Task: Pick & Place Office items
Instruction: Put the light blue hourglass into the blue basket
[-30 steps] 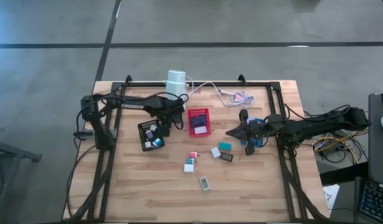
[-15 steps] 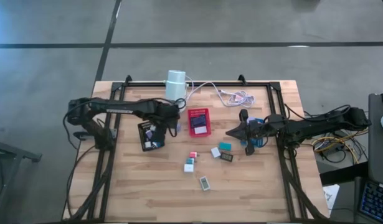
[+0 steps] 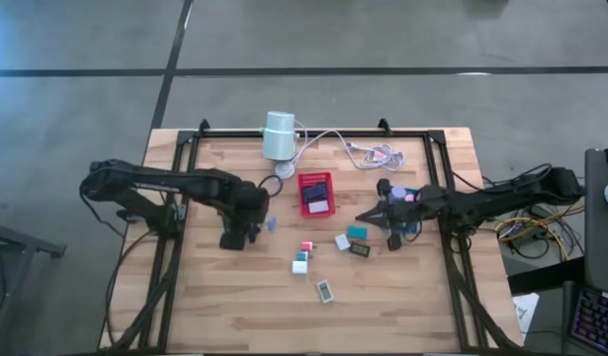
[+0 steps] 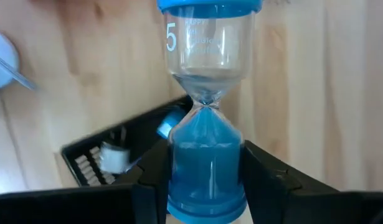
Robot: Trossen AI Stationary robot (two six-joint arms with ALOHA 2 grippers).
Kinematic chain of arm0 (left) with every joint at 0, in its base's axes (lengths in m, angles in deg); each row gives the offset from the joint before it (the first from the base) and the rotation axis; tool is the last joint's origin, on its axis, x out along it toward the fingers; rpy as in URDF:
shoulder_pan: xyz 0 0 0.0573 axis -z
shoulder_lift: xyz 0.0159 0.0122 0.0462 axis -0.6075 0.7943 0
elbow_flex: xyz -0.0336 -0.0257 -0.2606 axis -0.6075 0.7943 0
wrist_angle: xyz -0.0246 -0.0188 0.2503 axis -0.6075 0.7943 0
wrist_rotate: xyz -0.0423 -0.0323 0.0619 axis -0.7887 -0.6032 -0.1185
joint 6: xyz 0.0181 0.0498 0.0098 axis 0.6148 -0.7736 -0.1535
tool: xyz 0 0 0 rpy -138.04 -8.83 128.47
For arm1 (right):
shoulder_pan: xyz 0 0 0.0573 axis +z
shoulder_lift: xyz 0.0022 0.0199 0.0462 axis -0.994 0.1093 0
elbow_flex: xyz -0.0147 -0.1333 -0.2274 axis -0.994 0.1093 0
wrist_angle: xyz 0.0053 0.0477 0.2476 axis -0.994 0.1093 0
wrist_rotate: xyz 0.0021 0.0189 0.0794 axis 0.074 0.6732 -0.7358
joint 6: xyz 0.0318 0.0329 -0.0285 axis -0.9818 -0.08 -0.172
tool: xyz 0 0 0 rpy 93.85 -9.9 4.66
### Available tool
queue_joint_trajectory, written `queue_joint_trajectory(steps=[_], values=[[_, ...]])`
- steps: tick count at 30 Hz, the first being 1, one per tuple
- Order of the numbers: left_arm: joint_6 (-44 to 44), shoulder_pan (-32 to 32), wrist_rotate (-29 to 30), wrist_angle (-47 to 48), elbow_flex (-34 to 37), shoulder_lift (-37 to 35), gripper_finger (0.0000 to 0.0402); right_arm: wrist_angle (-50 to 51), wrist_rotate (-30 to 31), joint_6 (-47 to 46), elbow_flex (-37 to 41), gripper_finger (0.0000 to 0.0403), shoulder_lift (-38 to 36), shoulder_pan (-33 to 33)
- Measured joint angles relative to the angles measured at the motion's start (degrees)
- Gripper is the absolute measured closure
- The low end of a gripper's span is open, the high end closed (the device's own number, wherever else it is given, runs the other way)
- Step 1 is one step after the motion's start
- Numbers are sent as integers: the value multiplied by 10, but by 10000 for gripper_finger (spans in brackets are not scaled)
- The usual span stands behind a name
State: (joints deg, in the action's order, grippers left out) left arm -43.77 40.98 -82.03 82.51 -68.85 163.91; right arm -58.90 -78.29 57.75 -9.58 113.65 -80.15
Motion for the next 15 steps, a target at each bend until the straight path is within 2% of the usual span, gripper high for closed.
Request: queue_joint_trajectory(steps=[4,11,15], values=[[31,32,-18,22,-26,11,264,0,5,52,-31,394,55,26],[50,60,-53,28,-83,37,264,1,100,141,-135,394,193,75],[43,67,-55,43,-119,60,264,16,106,198,-197,370,249,90]])
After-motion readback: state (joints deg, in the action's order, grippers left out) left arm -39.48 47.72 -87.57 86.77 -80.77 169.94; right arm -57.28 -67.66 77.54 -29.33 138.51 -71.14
